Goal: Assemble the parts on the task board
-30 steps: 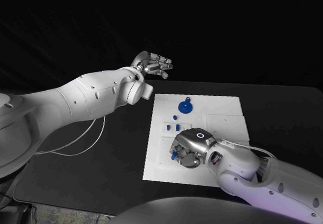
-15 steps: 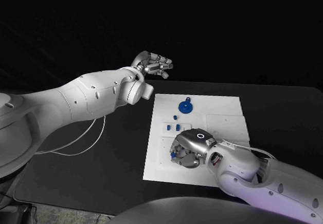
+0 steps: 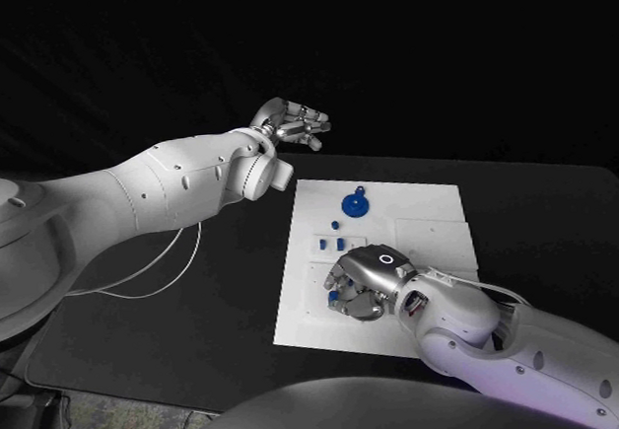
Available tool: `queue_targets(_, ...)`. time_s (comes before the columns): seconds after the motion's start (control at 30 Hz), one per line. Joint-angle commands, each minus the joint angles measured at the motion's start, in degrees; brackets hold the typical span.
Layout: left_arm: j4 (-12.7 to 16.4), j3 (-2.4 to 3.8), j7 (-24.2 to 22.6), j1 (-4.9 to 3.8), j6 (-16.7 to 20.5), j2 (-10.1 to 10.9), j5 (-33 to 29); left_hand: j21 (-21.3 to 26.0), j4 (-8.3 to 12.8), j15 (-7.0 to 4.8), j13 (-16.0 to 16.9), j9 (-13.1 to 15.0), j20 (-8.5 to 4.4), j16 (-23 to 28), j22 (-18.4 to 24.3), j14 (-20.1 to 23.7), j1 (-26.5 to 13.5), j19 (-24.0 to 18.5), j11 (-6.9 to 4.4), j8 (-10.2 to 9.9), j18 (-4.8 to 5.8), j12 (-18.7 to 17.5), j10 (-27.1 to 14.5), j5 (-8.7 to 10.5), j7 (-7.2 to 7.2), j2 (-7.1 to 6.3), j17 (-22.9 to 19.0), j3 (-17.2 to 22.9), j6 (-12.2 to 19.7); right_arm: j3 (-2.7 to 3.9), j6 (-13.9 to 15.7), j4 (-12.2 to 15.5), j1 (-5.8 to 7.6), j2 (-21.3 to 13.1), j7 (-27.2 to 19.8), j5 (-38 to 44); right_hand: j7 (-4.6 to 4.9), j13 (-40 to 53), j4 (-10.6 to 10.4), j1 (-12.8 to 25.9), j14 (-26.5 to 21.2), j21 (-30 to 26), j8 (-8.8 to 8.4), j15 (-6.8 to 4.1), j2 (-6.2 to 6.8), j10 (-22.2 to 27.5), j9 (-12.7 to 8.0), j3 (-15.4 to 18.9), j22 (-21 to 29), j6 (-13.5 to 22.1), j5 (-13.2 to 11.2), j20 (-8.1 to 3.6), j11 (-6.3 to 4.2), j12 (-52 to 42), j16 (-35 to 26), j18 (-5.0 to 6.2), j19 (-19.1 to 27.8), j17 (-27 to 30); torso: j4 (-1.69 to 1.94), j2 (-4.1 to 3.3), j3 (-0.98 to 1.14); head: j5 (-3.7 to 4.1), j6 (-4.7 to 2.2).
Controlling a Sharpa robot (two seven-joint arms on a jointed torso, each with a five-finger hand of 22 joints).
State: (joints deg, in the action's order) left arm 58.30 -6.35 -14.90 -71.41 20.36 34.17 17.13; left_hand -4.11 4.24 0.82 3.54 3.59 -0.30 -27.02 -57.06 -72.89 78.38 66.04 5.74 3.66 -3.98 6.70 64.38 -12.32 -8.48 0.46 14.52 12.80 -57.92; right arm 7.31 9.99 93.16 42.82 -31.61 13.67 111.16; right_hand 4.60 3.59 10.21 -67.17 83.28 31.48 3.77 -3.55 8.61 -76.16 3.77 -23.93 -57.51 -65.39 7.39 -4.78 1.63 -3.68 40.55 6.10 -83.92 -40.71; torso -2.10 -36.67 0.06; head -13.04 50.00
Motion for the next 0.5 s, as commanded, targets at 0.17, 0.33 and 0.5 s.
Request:
queue_targets(0.17,0.1,0.05,-0.1,-0.03,-0.5,0.0,-0.3,0.1,-0.4,0.39,-0.1,0.1,0.18,0.2,0.2,0.1,-0.1,0.3,0.03,0.0,-0.16,0.3,-0.3,0.28,0.03,-0.22,0.0,-0.1,0.6,-0.02,1.7,0.3,-0.06,-0.1,-0.1,-0.2,-0.34,0.0,-0.1,-1.3,0.0,0.0,-0.17,0.39,-0.07,1.1,0.0,7.8,-0.2,2.5,0.2,0.31,0.18,0.0,0.0,1.31,-2.4,0.3,0.0,-0.02,0.02,0.11,0.0)
queue_targets(0.33,0.1,0.05,0.0,-0.03,-0.5,0.1,-0.3,0.1,-0.4,0.39,-0.1,0.1,0.18,0.2,0.3,0.0,-0.1,0.3,0.05,0.0,-0.17,0.3,-0.3,0.28,0.02,-0.26,0.0,-0.1,0.6,-0.02,1.9,0.3,-0.06,-0.2,0.0,-0.3,-0.49,0.1,-1.1,-2.3,-0.1,0.0,-0.15,0.45,-1.16,1.4,0.0,13.9,-0.2,2.9,0.1,0.41,0.3,0.0,0.2,1.42,-2.4,0.5,-0.03,-0.01,0.01,0.17,0.0)
queue_targets(0.5,0.1,0.05,0.1,-0.03,-0.4,0.2,-0.3,0.1,-0.4,0.39,-0.1,0.1,0.18,0.2,0.3,0.0,-0.1,0.3,0.05,0.0,-0.17,0.3,-0.3,0.28,0.02,-0.26,0.0,-0.1,0.6,-0.02,2.0,0.4,-0.06,-0.3,0.0,-0.5,-0.54,0.1,-2.3,-3.6,-0.2,-0.4,-0.16,0.54,-1.85,1.8,0.0,18.8,-0.2,3.3,-0.5,0.49,0.39,-0.1,0.3,1.51,-2.4,0.7,0.02,0.01,0.0,0.24,0.0)
